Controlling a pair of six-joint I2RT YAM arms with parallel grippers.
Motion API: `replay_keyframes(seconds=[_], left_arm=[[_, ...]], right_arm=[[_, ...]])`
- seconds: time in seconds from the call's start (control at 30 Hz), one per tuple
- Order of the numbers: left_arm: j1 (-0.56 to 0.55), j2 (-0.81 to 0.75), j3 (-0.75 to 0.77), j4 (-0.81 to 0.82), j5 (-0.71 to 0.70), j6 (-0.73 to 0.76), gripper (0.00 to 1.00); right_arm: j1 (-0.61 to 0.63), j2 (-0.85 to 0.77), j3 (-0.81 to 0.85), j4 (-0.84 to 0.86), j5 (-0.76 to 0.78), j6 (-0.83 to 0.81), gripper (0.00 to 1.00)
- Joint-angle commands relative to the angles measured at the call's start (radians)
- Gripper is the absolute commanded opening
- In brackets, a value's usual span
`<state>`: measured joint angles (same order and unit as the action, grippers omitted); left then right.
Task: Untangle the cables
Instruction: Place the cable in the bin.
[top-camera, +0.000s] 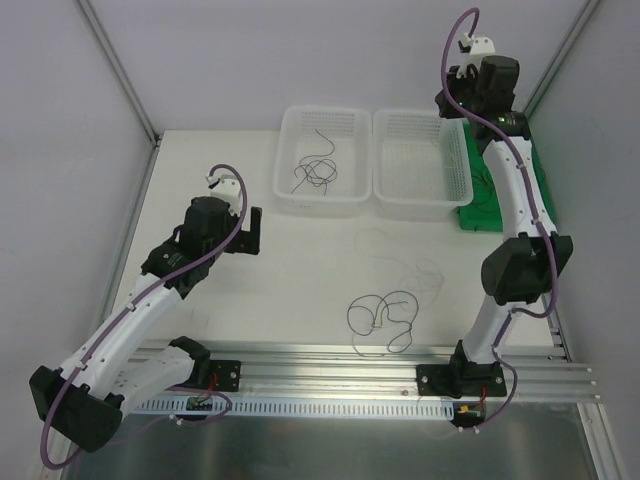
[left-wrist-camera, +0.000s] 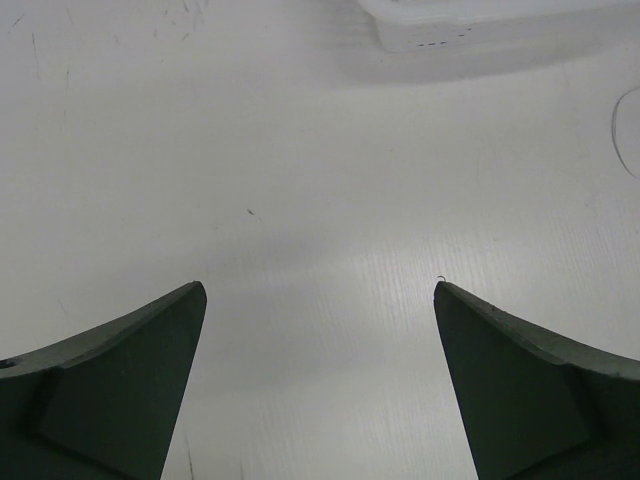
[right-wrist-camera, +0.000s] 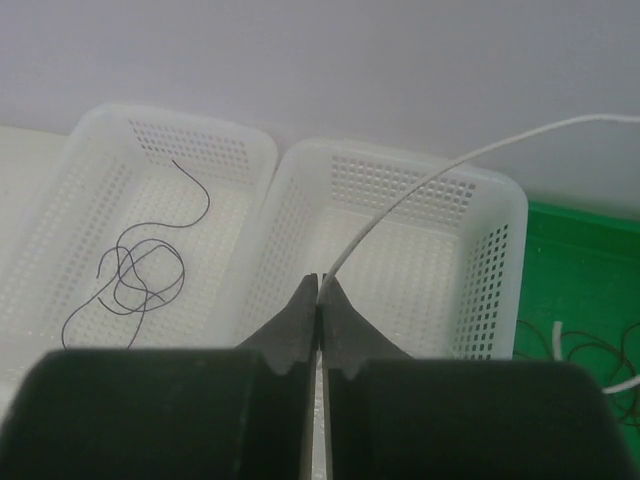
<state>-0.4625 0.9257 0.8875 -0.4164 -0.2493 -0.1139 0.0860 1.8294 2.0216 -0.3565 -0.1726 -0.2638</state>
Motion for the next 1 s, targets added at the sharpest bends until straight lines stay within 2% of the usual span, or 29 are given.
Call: replay_keyframes(seconds=[0.0,0.23,0.33,0.43,0.47,0.57,0.6,0.7,0.8,0.97], left_arm=[[0.015,0.016,0.001,0.007,-0.018,0.019,0.99],[0.016,0.044,0.002,0.002,-0.013,0.020,0.99],[0.016,0.047,0.004,-0.001,-0.008,0.020,0.99],[0.016,0.047,0.004,-0.002,-0.007,0.019,0.99],[0.018,0.045,0.004,-0.002,-0.007,0.019,0.99],[0.016,0.045,0.004,-0.002,-0.005,0.019,0.99],[0.018,0.045,0.004,-0.002,0.004,0.016,0.99],[0.016,0.047,0.008,-0.004,0.025,0.013,0.99],[0.018,0.044,0.008,-0.004,0.042,0.006,0.99],[0.018,0.042,0.008,-0.004,0.073,0.000,0.99]], right_arm=[[-0.006,0.063,0.057,0.085,-0.068,-0.011,0.02],[-0.022,0.258,0.085,0.051,-0.130,-0.008,0.02],[-0.025,0.329,0.085,0.025,-0.111,0.006,0.04],[-0.032,0.372,0.088,-0.021,-0.094,0.052,0.23],[-0.035,0.372,0.088,-0.060,-0.105,0.086,0.37],[-0.034,0.305,0.046,-0.096,-0.119,0.121,0.49],[-0.034,0.273,-0.007,-0.095,-0.117,0.142,0.58],[-0.034,0.141,-0.096,-0.117,-0.090,0.175,0.68],[-0.023,-0.007,-0.179,-0.157,-0.065,0.189,0.71],[0.020,-0.296,-0.504,-0.157,-0.033,0.227,0.72]])
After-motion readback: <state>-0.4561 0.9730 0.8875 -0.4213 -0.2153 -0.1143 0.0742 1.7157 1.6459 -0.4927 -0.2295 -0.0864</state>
